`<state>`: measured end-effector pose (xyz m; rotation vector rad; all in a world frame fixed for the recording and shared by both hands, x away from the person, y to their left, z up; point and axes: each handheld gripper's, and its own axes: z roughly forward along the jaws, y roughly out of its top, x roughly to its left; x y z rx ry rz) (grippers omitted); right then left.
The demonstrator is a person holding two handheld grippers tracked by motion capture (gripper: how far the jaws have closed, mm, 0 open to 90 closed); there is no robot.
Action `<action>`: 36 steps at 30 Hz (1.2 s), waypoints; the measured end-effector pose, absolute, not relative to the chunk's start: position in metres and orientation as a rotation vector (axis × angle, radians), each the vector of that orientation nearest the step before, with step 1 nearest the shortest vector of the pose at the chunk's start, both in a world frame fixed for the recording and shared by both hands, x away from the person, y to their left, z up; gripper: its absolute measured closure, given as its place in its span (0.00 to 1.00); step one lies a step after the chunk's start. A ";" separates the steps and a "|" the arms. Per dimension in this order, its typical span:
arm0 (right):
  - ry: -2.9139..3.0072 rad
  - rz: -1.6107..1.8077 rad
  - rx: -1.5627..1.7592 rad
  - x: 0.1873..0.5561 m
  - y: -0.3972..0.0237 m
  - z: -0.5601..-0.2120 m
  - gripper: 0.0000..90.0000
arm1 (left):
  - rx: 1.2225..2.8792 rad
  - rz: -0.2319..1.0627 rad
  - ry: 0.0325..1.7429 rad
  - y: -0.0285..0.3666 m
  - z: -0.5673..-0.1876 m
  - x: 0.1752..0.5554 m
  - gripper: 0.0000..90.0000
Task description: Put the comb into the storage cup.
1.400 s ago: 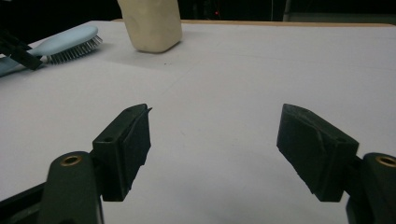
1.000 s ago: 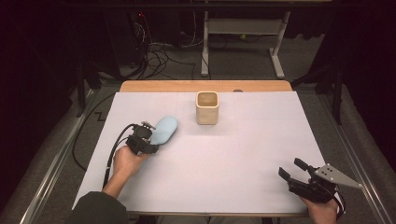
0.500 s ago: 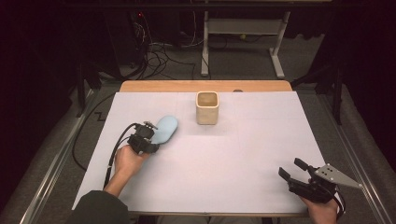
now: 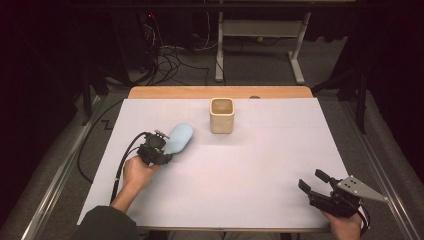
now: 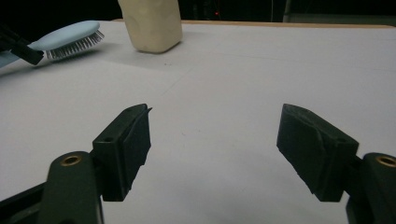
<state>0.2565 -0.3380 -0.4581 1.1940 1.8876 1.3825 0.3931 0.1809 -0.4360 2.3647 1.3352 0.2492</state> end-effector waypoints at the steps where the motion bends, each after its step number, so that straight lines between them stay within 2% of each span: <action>1: 1.888 1.382 1.192 0.257 -0.338 -0.458 0.30 | 2.365 0.249 1.331 0.181 -0.435 0.393 0.77; 36: 1.893 1.389 1.187 0.256 -0.335 -0.457 0.30 | 2.287 0.231 1.182 0.177 -0.416 0.358 0.77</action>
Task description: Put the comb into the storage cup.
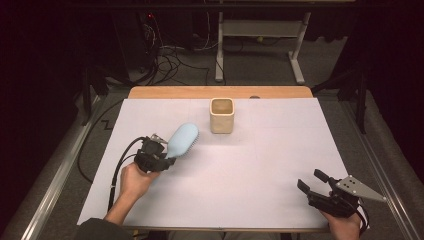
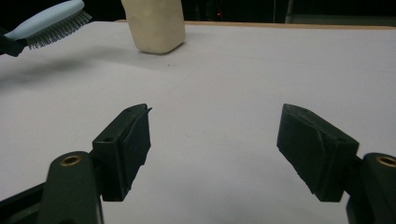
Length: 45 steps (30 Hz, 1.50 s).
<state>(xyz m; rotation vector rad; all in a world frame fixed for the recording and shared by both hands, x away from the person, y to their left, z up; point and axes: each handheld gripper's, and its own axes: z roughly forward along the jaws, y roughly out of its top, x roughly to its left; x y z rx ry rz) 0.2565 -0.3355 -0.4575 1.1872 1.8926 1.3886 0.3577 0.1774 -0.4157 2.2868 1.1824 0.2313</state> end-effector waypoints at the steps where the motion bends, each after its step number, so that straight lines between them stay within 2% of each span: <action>1: 1.892 1.391 1.186 0.256 -0.335 -0.457 0.30 | 2.285 0.228 1.177 0.177 -0.415 0.356 0.77; 45: 1.928 1.445 1.118 0.257 -0.314 -0.453 0.29 | 2.284 0.182 0.984 0.134 -0.410 0.331 0.77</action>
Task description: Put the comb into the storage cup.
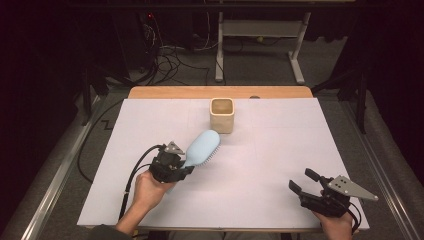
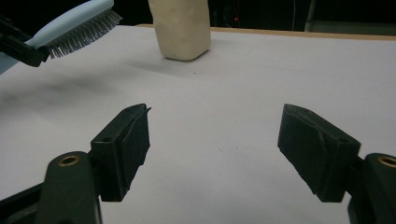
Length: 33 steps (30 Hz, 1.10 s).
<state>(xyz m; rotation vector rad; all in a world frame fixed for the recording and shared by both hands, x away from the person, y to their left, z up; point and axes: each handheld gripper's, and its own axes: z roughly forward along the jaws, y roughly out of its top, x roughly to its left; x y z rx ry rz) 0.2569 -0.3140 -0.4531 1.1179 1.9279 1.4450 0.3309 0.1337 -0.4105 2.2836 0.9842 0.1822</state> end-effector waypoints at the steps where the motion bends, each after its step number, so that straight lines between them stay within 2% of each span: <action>1: 1.930 1.444 1.117 0.257 -0.313 -0.453 0.29 | 2.284 0.182 0.982 0.133 -0.410 0.331 0.77; 33: 2.003 1.492 1.058 0.264 -0.281 -0.453 0.28 | 2.326 0.177 0.879 0.093 -0.410 0.330 0.77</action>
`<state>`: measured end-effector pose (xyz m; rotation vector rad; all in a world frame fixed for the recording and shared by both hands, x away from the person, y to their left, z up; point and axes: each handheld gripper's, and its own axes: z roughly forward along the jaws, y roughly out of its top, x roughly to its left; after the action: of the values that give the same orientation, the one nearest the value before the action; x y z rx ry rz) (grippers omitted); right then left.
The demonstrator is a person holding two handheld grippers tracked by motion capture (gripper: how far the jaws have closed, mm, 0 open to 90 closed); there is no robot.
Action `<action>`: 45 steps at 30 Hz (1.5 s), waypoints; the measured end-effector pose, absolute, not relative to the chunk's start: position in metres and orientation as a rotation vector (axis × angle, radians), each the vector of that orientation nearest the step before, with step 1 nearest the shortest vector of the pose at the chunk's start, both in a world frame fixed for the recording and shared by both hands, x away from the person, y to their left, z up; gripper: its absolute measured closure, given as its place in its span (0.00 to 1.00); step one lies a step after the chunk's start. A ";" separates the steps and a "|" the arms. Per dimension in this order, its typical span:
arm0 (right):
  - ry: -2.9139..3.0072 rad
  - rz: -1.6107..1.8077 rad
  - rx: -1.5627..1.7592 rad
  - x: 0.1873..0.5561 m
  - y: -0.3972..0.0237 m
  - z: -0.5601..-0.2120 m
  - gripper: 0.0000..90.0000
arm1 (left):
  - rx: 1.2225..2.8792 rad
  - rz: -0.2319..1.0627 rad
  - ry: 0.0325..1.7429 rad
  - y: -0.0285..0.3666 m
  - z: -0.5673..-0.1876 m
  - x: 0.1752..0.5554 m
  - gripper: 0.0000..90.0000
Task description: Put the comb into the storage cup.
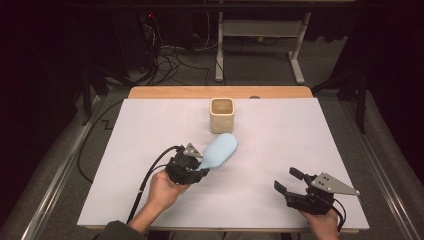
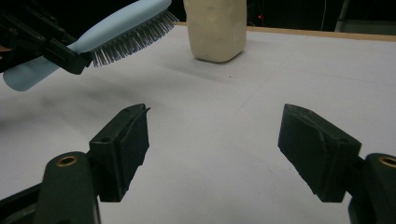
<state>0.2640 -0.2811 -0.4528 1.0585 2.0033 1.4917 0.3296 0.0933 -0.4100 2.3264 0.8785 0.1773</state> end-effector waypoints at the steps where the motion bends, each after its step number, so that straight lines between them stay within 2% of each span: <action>1: 2.007 1.492 1.051 0.265 -0.280 -0.453 0.28 | 2.329 0.177 0.876 0.092 -0.410 0.329 0.77; 45: 2.103 1.529 1.013 0.279 -0.243 -0.455 0.27 | 2.354 0.165 0.756 0.046 -0.408 0.329 0.77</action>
<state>0.2788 -0.2428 -0.4552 1.0132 2.1027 1.5287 0.3288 0.0458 -0.4075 2.3543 0.7560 0.1653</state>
